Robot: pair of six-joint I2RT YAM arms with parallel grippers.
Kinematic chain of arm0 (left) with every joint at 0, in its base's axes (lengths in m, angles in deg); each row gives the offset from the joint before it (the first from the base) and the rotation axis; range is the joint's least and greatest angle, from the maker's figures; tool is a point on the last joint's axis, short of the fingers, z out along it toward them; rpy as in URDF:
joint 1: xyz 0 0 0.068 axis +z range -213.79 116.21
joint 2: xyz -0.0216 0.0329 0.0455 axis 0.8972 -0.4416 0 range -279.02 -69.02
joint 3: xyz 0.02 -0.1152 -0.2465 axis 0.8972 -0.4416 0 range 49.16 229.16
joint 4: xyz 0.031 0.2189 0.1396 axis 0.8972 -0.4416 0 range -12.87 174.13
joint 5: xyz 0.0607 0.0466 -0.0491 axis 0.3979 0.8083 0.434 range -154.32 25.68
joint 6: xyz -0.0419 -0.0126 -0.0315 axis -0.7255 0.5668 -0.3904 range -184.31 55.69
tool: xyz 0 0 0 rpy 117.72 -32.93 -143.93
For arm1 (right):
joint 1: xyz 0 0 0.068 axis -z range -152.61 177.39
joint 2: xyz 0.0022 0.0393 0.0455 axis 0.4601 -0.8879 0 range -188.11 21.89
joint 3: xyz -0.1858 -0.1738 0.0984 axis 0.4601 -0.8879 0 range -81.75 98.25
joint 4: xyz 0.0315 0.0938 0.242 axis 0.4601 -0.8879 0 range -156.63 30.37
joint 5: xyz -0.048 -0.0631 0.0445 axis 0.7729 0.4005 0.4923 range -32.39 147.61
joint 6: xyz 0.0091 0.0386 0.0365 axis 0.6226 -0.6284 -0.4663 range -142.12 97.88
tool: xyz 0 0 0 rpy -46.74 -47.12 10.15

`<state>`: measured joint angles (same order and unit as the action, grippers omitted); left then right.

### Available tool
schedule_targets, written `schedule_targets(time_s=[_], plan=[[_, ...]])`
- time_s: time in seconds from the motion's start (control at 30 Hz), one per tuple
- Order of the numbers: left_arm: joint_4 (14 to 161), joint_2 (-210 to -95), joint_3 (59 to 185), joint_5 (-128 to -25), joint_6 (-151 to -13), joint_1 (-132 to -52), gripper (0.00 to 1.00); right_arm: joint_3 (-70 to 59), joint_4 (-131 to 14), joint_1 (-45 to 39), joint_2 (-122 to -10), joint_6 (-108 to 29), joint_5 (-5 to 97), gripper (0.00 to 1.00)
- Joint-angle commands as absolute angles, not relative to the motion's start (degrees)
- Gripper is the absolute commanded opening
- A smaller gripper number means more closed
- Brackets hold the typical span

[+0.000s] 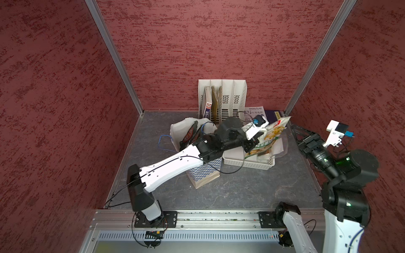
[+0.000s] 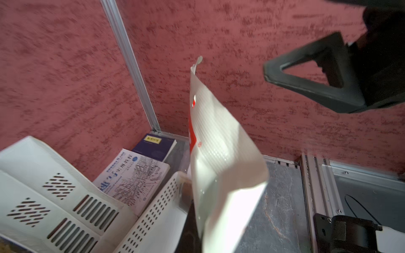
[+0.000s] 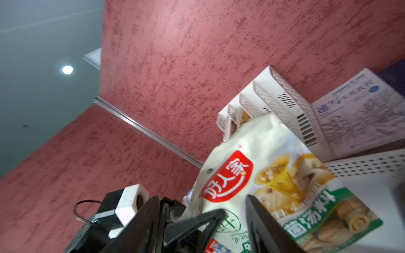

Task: Place the condiment packets inside the bag
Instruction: Pick up the condiment packet from the storage box, then place the condiment packet in the paper bag.

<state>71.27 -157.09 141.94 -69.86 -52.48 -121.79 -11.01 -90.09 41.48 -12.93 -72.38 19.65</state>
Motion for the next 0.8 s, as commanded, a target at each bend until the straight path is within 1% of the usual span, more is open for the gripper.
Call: schedule_targets(time_s=[0.0,0.1,0.2,0.33,0.4,0.47,0.67,0.77], plan=[[80.8,-143.3,137.1,-72.2,-53.8,-117.7,0.00,-11.5,-87.2,41.1,-11.9,-67.8,19.1,0.76],[81.9,-133.4,131.3,-70.8,-52.6,-112.8,0.00,-14.3,-85.1,41.2,-11.3,-68.2,19.1,0.76],[81.7,-126.1,127.5,-66.3,-51.0,-108.1,0.00,-16.7,-83.0,41.1,-11.2,-69.4,19.1,0.76],[78.6,-121.2,125.6,-61.9,-49.3,-100.6,0.00,-18.4,-81.7,41.2,-11.5,-70.4,19.1,0.75],[77.5,-120.4,124.3,-61.6,-48.8,-97.1,0.00,-18.6,-81.6,41.1,-11.5,-70.4,19.3,0.75],[77.2,-119.6,122.5,-63.7,-48.8,-93.4,0.00,-18.5,-82.2,41.1,-11.4,-70.1,19.3,0.75],[77.1,-117.1,116.4,-75.1,-48.8,-83.9,0.00,-17.9,-84.3,41.2,-11.2,-68.7,19.4,0.75],[78.1,-114.6,112.6,-78.6,-48.5,-80.6,0.00,-18.2,-85.0,41.2,-11.1,-68.1,19.6,0.75]])
